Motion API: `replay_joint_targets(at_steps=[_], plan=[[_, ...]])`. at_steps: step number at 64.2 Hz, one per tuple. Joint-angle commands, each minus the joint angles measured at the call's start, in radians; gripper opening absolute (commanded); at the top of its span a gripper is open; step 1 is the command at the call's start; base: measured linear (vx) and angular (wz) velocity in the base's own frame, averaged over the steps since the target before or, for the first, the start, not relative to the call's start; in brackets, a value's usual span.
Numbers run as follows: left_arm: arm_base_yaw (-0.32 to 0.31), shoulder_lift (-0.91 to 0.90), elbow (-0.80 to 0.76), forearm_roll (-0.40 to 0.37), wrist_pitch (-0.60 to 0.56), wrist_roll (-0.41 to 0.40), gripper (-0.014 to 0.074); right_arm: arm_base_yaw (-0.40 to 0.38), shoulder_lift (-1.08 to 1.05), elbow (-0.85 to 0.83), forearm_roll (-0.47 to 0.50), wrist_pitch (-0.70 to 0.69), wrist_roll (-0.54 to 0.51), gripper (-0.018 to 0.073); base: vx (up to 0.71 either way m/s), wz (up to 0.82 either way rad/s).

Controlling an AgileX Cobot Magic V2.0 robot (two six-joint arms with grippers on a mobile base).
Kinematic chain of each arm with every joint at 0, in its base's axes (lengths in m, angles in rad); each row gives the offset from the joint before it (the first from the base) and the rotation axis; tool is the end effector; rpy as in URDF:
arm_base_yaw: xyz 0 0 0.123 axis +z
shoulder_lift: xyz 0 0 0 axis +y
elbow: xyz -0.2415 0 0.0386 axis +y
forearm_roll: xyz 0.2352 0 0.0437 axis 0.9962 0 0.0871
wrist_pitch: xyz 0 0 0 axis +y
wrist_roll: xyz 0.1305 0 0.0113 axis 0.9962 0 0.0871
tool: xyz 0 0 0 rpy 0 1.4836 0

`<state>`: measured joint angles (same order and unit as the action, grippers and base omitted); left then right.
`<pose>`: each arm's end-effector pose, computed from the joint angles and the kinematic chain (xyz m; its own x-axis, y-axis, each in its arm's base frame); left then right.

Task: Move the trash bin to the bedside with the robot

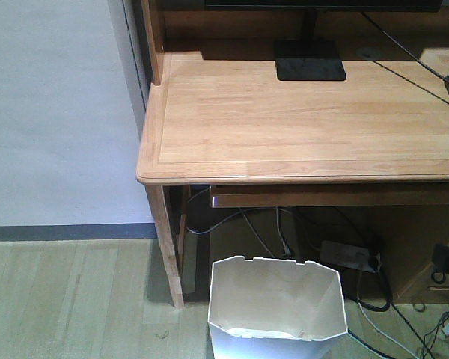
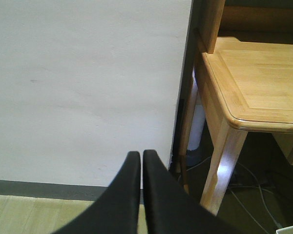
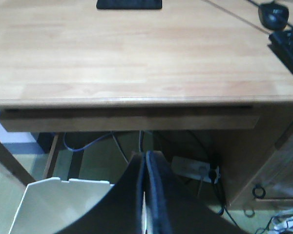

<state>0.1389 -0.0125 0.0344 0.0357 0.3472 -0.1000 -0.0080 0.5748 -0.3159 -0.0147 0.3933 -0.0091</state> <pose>0.1185 0.0182 0.1606 -0.2647 -0.1040 -0.9587 -0.1679 0.9839 -0.0604 0.1674 -0.0021 0.1985 -0.5355 -0.0184 -0.8443 0.0006 0.9998 -0.0222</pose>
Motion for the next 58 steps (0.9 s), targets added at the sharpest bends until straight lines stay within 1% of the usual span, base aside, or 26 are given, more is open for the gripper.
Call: replay_joint_targets(at_steps=[1,17,26,36,51,58], plan=[[-0.003,-0.014,0.003,-0.002,-0.066,-0.004,-0.0006,0.0,0.018,-0.035,-0.002,-0.052,-0.001,-0.0008,0.0,0.0],[-0.003,-0.014,0.003,-0.002,-0.066,-0.004,-0.0006,0.0,0.025,-0.035,0.002,-0.055,-0.001,0.0004,0.0,0.0],[-0.003,-0.014,0.003,-0.002,-0.066,-0.004,-0.0006,0.0,0.025,-0.035,0.001,-0.052,-0.001,0.0057,0.0,0.0],[-0.003,-0.014,0.003,-0.002,-0.066,-0.004,-0.0006,0.0,0.025,-0.035,0.002,-0.027,-0.001,0.0186,0.0,0.0],[-0.003,-0.014,0.003,-0.002,-0.066,-0.004,-0.0006,0.0,0.025,-0.035,0.002,-0.014,-0.011,0.0475,0.0,0.0],[-0.003,-0.014,0.003,-0.002,-0.066,-0.004,-0.0006,0.0,0.025,-0.035,-0.001,-0.014,-0.012,0.0562,0.0,0.0]])
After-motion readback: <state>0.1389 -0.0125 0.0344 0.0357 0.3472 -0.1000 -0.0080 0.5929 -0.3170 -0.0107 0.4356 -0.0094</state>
